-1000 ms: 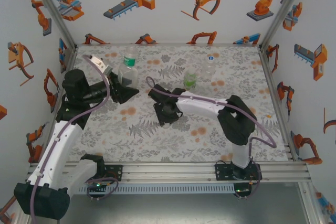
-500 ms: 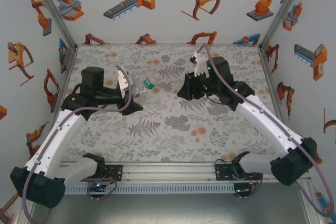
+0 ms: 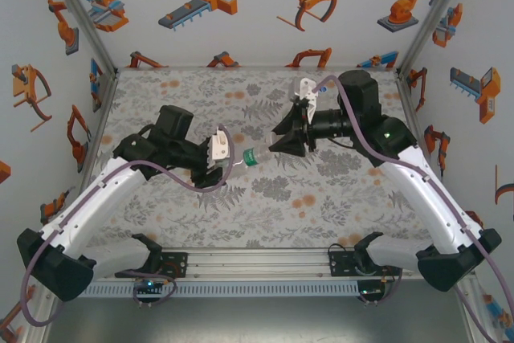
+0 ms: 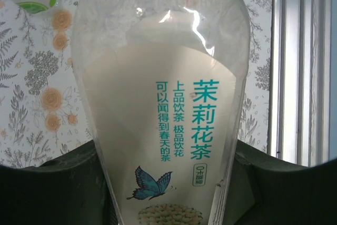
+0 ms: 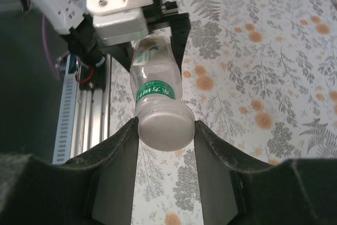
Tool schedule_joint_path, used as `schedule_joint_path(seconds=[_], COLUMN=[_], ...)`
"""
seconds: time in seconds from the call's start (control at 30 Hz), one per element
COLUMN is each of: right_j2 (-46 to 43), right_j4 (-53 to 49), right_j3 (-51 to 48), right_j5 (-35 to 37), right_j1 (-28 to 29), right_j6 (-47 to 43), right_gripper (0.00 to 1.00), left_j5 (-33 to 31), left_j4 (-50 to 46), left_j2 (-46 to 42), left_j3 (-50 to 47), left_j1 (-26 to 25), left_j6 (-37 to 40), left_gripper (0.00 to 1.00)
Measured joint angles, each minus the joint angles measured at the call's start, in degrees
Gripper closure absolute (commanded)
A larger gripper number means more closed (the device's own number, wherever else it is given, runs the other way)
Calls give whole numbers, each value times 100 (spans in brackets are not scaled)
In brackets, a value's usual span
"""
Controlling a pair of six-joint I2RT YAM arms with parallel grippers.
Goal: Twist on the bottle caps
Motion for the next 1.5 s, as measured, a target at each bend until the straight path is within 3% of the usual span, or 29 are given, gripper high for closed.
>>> schedule_joint_path(seconds=[0.2,0.53,0.97,1.5], right_j2=[63,63,-57,94], right_j4=[-632,-743,-798,-1709], right_j3=[28,-37,-105,326], right_j5=[-380,-393,50,511], right_j1=[0,24,146,496], right_j6=[-970,-1370,-1860,-2726], right_gripper=[92,98,100,100], left_j5=[-94,-81,85,603], left_j4=[-22,37,-254,-1082], left_j2=[85,151,470,894], left_j3=[240,269,542,898], left_j1=[-160,-243,-240,-236], left_j6=[42,11,-166,-107], left_gripper=[97,99,100,100])
